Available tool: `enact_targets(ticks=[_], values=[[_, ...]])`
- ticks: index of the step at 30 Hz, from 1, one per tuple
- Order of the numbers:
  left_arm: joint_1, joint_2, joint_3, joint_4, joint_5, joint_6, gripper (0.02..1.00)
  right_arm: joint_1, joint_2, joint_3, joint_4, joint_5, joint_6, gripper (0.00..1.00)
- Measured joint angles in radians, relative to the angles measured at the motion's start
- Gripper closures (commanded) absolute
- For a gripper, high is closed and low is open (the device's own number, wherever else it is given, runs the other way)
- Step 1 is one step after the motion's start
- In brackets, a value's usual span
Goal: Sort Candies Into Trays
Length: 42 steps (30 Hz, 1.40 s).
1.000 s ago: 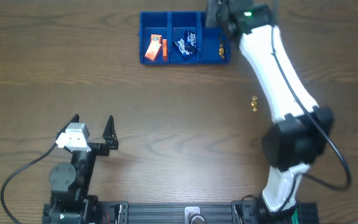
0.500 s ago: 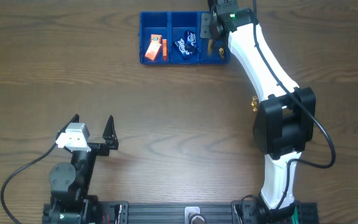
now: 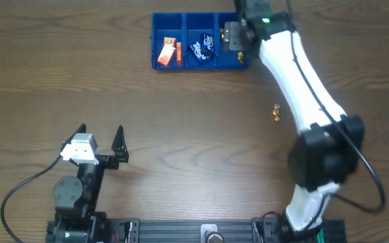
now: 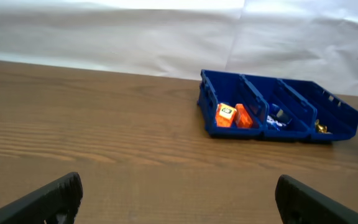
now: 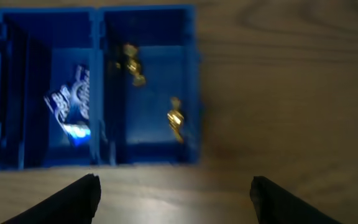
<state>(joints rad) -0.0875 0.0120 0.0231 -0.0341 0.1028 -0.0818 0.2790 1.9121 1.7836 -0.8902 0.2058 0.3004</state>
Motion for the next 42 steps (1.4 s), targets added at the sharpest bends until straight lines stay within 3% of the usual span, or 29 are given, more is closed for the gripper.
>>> enact_targets(ticks=[6,15,24,42], values=[[0.0,0.0,0.0,0.0,0.0,0.0,0.02,-0.087,-0.247,-0.335,0.042,-0.028,-0.016,0.152],[0.0,0.0,0.0,0.0,0.0,0.0,0.02,-0.166,-0.235,-0.681,0.125,-0.068,-0.034,0.154],[0.0,0.0,0.0,0.0,0.0,0.0,0.02,-0.195,-0.153,-0.731,0.198,-0.111,-0.075,0.165],[0.0,0.0,0.0,0.0,0.0,0.0,0.02,-0.22,-0.121,-0.755,0.236,-0.135,-0.085,0.38]])
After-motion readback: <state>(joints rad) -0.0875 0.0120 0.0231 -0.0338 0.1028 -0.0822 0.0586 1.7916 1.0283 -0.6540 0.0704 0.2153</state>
